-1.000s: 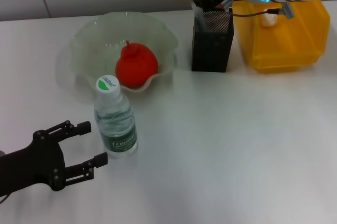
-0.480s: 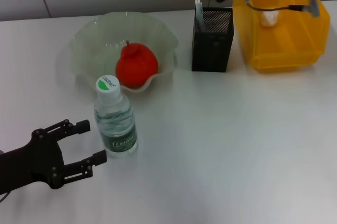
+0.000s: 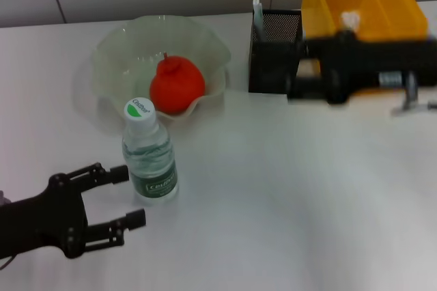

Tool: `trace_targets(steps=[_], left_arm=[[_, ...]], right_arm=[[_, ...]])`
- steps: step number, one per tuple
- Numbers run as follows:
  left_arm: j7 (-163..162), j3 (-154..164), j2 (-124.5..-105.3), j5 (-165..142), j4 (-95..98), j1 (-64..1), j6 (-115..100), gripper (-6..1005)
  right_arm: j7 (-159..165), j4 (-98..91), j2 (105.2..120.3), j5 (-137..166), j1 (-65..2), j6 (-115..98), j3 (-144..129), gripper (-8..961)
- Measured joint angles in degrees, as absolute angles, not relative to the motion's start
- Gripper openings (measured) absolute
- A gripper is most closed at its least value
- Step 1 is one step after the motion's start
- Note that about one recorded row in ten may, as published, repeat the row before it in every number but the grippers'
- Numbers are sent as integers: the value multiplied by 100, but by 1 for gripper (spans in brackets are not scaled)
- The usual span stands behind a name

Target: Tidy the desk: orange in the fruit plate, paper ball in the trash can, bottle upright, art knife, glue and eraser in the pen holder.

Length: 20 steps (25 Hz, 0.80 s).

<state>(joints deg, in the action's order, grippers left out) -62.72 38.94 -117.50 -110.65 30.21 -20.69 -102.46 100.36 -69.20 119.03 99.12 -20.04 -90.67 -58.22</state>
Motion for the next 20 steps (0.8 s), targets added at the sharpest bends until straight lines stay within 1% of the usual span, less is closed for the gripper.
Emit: trace_targets(steps=[3,6,7,10,11,12,16,19,20], left_arm=[[-6429,3900,-11735,-11338,3024,-2170,-10430,807],[-6486,3901,-11730,-11451,3024,-2215,-10484,807],[-6520,3902,-11721,-11530,3025,-2252,-10525,807],[-6624,3911,-11644,-11699,3032,-2387,-10634,807],[-6624,3911,-11644,-11699,3032,-2387,-10634,808],[-6734,3924,-11588,-11773,3032,-2472,-10685,808],[-7041,3963,-11478,-12002,3038,-2712,-10761,808],[-7130,3951,-11437,-12156,3073,-2808,-10747,808],[-7170,3944,-11433,-12223,3165,-2838,-10724,808]], right_arm=[[9122,-6032,11902,9848,-1921,-9244,-5670,601],[8686,-5600,11893,9873,-1896,-9300,-5644,613],[8165,-5218,11870,9890,-1858,-9395,-5638,617],[7564,-4856,11849,9910,-1799,-9516,-5625,629],[7564,-4856,11849,9910,-1799,-9516,-5625,633],[7436,-4772,11845,9937,-1788,-9534,-5620,637],[7097,-4538,11836,10249,-1787,-9488,-5600,653],[6918,-4360,11785,10414,-1800,-9451,-5586,666],[6823,-4207,11732,10442,-1803,-9444,-5537,670]])
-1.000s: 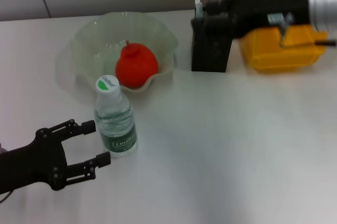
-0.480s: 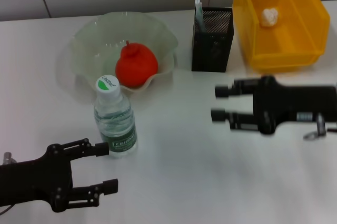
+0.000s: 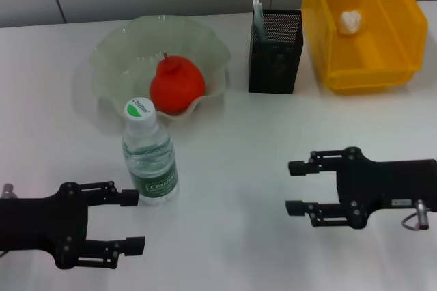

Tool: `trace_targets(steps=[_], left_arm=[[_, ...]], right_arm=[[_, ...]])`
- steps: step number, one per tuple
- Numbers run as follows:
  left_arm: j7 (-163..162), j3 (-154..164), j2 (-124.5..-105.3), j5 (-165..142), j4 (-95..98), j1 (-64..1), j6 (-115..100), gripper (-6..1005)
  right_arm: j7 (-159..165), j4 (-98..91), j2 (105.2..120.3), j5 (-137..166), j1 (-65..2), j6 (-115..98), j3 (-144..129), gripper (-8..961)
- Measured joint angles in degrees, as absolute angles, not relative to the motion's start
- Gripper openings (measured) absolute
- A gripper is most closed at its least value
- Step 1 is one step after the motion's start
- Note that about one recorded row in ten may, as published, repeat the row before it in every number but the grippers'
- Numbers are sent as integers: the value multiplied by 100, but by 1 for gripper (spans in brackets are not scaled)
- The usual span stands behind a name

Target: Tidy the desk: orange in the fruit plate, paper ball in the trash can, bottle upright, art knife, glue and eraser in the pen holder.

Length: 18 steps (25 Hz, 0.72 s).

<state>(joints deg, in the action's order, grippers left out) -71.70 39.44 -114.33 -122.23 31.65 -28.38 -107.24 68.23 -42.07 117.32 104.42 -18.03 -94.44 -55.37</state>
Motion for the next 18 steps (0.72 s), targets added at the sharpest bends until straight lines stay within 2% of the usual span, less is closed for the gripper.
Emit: trace_targets(steps=[18], left_arm=[[-7361,3964,-11451,-12235,3480,-2900,-10774,807]], right_arm=[[6657,-4085,11721,10469,-1634,-9452,-5361,698]])
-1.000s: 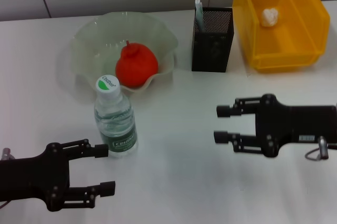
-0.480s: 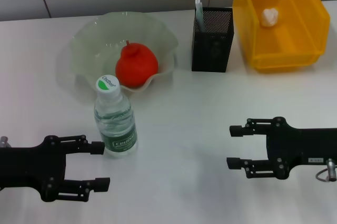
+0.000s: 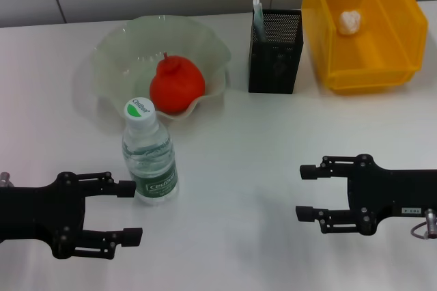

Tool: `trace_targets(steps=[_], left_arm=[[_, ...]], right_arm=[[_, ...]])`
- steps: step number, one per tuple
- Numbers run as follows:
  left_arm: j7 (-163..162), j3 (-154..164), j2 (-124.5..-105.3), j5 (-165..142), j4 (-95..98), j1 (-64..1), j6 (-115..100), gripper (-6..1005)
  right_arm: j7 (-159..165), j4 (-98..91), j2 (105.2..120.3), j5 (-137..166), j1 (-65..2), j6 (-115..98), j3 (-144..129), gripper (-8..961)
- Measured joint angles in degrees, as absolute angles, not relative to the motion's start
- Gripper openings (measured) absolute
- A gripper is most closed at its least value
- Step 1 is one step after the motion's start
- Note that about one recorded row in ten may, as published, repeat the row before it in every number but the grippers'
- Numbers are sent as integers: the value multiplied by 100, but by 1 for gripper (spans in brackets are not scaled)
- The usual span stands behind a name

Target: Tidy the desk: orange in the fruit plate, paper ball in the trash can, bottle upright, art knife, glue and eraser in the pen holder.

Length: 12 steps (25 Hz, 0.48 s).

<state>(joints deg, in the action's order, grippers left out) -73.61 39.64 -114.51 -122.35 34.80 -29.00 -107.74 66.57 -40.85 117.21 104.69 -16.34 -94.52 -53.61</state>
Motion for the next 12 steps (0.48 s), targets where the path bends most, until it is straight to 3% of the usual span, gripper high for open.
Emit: trace_targets(steps=[12], left_arm=[[-7374,3964,-11465,-12234,3481,-2900,-10775,807]], right_arm=[[6572,-4061,11774,10486,-1674,-9388,-5361,698]])
